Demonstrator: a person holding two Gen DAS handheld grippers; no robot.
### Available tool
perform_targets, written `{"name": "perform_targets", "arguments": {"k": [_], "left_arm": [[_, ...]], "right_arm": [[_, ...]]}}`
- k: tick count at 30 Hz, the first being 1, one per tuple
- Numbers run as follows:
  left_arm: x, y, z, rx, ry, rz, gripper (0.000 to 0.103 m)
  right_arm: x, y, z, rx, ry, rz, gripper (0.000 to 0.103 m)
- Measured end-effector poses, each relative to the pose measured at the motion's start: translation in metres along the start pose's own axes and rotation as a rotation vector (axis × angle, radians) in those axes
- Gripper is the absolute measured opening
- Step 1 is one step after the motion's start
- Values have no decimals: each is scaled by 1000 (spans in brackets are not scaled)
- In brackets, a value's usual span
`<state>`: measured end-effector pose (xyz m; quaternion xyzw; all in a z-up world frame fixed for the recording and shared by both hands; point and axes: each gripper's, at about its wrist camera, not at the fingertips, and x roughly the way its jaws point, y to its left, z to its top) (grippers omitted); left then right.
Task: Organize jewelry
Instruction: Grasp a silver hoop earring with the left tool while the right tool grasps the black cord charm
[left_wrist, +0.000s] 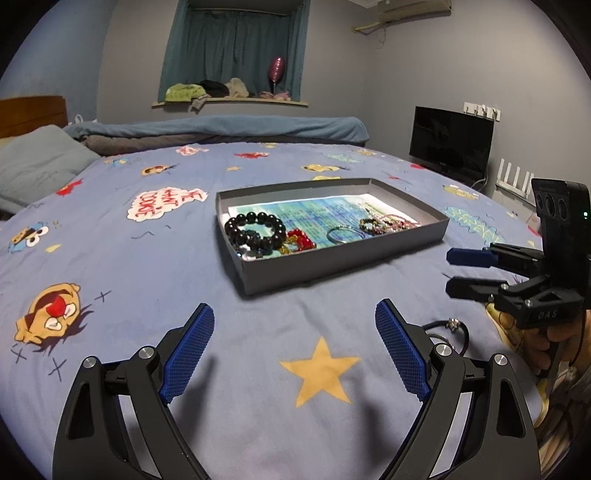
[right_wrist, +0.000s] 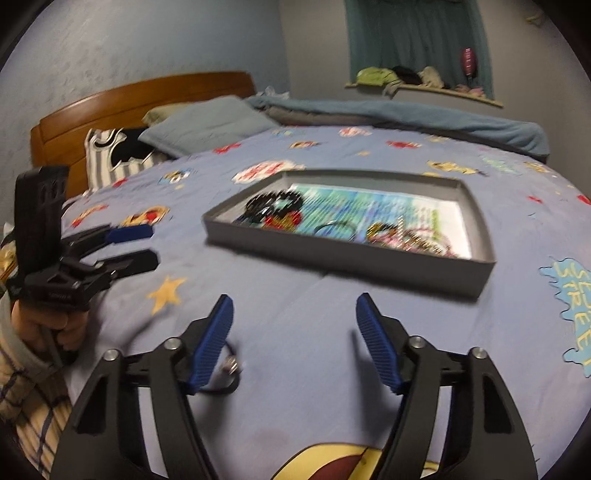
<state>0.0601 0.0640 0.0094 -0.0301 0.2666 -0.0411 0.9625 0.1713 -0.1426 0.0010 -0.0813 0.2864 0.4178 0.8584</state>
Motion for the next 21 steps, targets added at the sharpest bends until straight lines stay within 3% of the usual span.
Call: {"name": "perform_targets", "arguments": {"k": [4, 9, 11, 15, 21], "left_arm": [[2, -6, -2, 16, 11, -23, 89], [4, -15, -6, 47, 23, -66, 89], [5, -18, -6, 59, 27, -78, 89], [4, -26, -8, 86, 34, -126, 89], [4, -47, -12, 159, 49, -198, 89]], "right_arm": [[2, 12, -7, -58, 46, 44, 43], [4, 23, -17, -121, 95, 73, 31], [5, 26, -20, -134, 112, 79, 13], [6, 29, -22, -149, 121, 73, 11], [0, 15, -16, -98, 73, -4, 11]]}}
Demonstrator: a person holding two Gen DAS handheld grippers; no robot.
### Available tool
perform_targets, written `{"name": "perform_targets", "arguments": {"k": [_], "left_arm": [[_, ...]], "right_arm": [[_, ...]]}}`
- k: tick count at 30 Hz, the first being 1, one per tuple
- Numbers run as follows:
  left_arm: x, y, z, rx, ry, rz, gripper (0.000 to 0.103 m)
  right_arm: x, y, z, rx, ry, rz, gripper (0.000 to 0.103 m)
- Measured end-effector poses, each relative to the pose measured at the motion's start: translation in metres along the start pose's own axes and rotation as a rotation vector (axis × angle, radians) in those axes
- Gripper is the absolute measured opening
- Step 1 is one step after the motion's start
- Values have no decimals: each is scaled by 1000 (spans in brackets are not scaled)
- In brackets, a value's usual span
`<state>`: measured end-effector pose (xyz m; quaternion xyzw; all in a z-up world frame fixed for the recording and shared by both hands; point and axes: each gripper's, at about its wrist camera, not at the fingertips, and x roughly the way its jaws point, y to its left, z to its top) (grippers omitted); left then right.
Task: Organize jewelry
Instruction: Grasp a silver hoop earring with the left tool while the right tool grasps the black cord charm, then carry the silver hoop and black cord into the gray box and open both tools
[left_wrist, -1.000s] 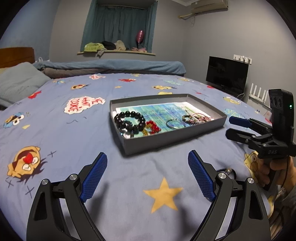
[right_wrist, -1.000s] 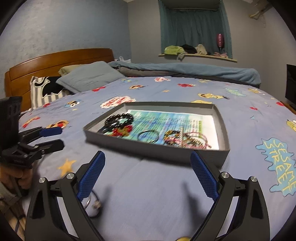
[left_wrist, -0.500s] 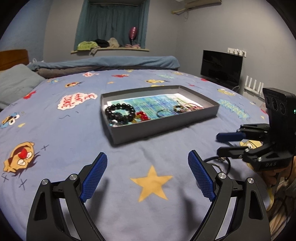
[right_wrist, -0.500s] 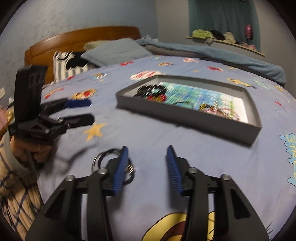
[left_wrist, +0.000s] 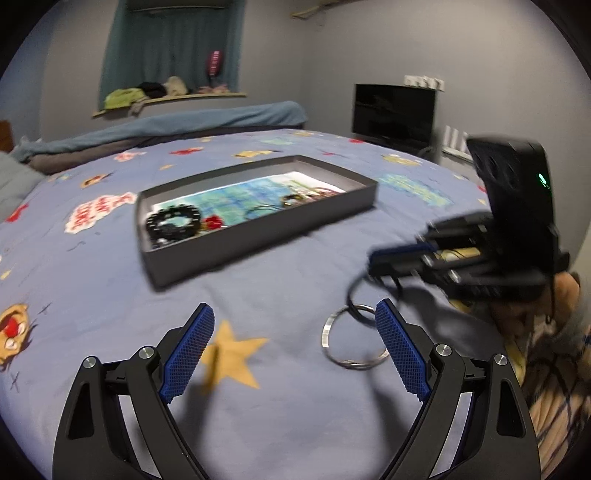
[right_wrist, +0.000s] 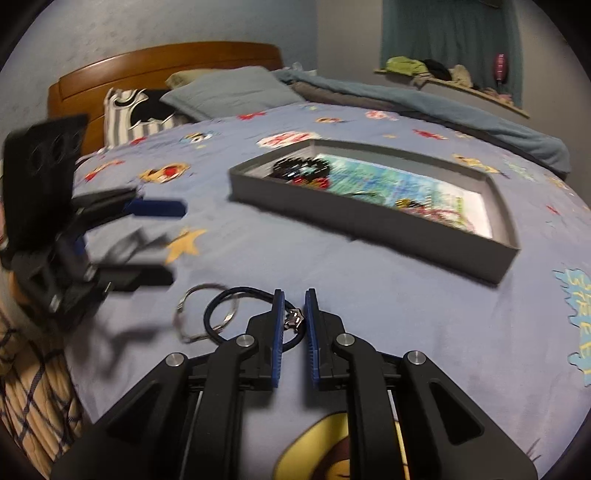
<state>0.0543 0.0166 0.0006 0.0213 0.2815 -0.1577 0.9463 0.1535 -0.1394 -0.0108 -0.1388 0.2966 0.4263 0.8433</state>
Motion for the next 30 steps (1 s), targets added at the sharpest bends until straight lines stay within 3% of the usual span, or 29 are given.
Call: {"name": "perform_targets", "arguments": {"k": [7, 12, 15, 19, 30], "left_arm": [[10, -20, -2, 62, 33, -35, 89], [23, -31, -3, 100, 92, -36, 88], [32, -35, -6, 113, 139, -41, 69], [30, -34, -7, 111, 137, -57, 47], [19, -23, -2, 57, 92, -24, 47]], "right_arm": [[-8, -29, 5, 95, -41, -72, 11], [-7, -33, 6, 105, -38, -76, 11], [-4, -31, 6, 97, -25, -76, 11], [-2, -31, 5, 98, -12, -70, 11], [5, -33, 3, 115, 27, -32, 16]]}}
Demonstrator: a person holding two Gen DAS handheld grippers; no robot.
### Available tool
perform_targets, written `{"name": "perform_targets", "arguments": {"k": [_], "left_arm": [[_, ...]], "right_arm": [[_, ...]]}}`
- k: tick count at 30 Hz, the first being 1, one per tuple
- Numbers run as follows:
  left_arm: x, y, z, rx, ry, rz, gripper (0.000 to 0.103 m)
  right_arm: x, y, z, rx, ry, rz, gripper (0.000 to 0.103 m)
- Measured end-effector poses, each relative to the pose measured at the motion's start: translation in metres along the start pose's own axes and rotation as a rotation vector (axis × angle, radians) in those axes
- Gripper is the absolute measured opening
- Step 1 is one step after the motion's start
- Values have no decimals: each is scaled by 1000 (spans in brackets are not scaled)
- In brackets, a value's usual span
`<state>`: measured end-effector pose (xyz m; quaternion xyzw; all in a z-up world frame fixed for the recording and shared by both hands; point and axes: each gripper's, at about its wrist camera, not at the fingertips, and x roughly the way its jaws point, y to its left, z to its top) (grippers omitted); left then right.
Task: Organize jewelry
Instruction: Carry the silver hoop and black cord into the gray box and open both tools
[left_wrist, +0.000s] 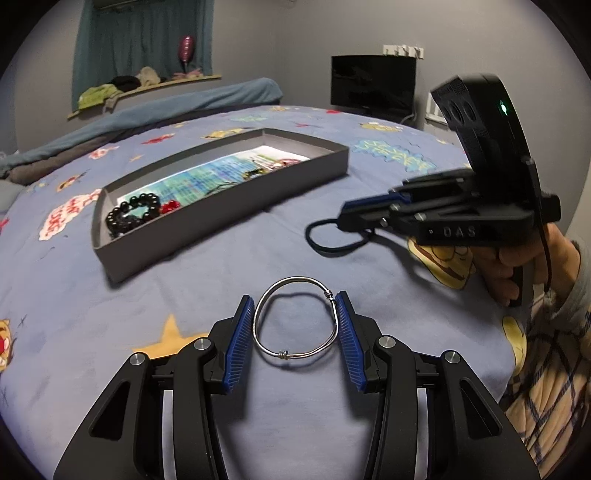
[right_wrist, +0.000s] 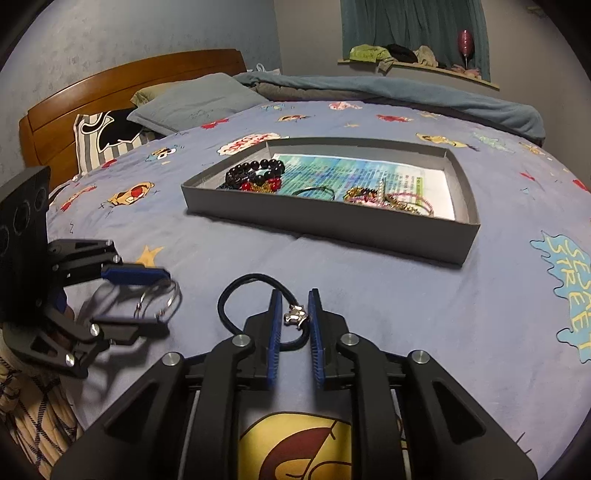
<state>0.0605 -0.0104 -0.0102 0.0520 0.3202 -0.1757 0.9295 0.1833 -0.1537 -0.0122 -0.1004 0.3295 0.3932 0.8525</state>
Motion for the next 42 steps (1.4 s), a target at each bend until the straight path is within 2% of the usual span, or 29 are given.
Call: {"name": "perform_targets", "arguments": {"k": [7, 9, 13, 28, 42], "left_arm": [[-6, 13, 3, -48, -27, 22, 47], [-7, 15, 4, -54, -35, 28, 47], [-9, 18, 6, -64, -47, 35, 47], [-14, 39, 23, -128, -108, 75, 47], [4, 54, 58, -138, -152, 117, 47]], "right_arm": [[0, 1, -1, -6, 3, -2, 17], [0, 1, -1, -14, -1, -5, 13], [-3, 4, -1, -27, -14, -14, 13], [-31, -4, 22, 32, -164, 3, 13], [-32, -10, 46, 86, -240, -7, 13]]}}
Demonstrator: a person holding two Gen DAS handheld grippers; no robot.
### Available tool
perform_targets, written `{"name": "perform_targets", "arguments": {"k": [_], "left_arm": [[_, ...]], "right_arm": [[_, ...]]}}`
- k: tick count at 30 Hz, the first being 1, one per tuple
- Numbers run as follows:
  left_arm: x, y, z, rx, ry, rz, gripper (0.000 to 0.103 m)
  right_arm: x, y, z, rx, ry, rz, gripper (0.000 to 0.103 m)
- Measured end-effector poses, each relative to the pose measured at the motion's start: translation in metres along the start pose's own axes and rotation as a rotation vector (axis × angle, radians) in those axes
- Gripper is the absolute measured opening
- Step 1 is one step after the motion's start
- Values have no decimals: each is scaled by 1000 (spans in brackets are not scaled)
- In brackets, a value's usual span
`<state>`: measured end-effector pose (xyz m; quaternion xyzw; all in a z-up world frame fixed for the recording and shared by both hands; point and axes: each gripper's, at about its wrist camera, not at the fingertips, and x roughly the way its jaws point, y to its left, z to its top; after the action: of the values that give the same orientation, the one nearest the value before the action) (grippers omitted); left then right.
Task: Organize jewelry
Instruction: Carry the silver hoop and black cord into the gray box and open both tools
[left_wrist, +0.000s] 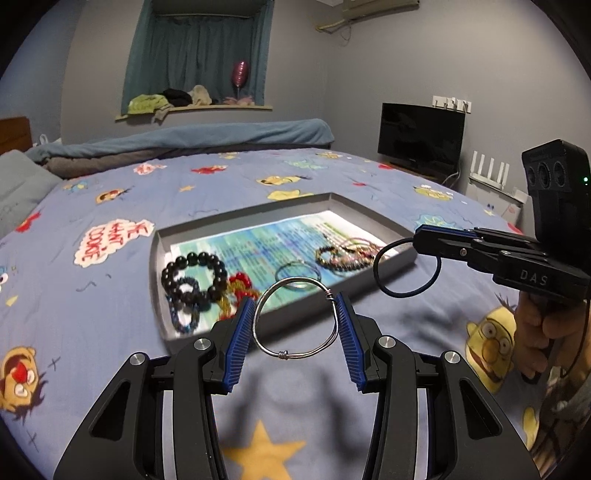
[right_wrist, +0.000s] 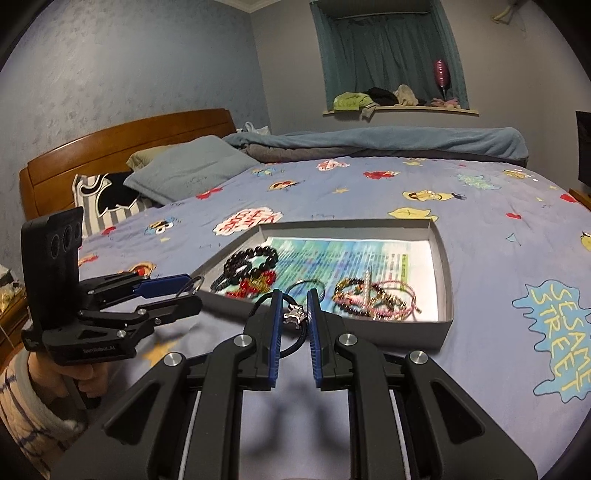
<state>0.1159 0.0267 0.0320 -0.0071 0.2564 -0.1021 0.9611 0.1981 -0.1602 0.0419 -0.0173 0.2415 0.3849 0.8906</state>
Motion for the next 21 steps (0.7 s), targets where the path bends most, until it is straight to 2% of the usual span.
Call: {"name": "perform_targets", "arguments": {"k": [15, 21], "left_arm": [[47, 8, 32, -37, -9, 4, 47], [77, 7, 41, -64, 37, -24, 47]], "right_arm": [[25, -31, 17, 76, -36, -86, 13], [42, -54, 20, 145, -37, -127, 13]]}}
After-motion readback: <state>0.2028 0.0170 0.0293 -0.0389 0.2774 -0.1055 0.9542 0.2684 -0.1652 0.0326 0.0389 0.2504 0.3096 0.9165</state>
